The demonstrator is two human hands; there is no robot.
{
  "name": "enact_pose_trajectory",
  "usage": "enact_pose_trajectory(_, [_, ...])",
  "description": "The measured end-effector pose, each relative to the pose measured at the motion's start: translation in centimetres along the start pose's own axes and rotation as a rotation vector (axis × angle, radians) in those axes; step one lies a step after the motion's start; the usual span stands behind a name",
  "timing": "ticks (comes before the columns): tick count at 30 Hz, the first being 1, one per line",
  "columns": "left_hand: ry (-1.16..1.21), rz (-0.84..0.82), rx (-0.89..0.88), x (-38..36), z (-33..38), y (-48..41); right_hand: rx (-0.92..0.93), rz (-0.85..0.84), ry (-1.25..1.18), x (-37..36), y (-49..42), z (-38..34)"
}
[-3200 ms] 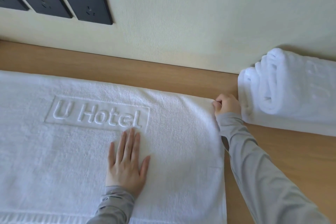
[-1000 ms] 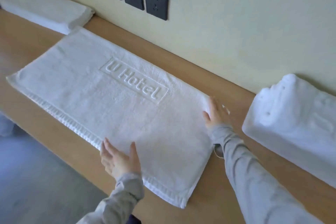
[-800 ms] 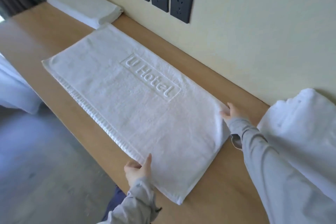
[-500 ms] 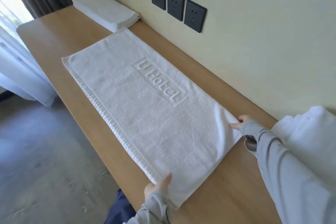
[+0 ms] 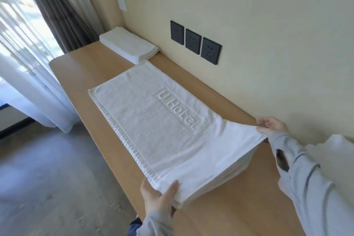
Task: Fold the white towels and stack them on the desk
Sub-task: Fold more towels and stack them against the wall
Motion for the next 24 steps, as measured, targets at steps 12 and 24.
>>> enact_pose_trajectory(12, [0.080, -0.585, -0.107, -0.3, 18.3, -6.0, 0.227, -0.083, -0.367, -4.0, -1.2, -18.8])
enact_pose_trajectory(24, [-0.336, -0.398, -0.477, 0.7, 32.8, -23.3, 0.462, 0.297, 0.443, -19.3, -11.7, -38.3])
Point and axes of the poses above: each hand's wrist, its own y-axis away from the middle knuckle, its own x-axis out of the back of the hand, z = x × y, the point moved 1 cm from there along -y, towards the middle knuckle, and after that the axes turned 14 degrees about y, right-handed, at the moved point
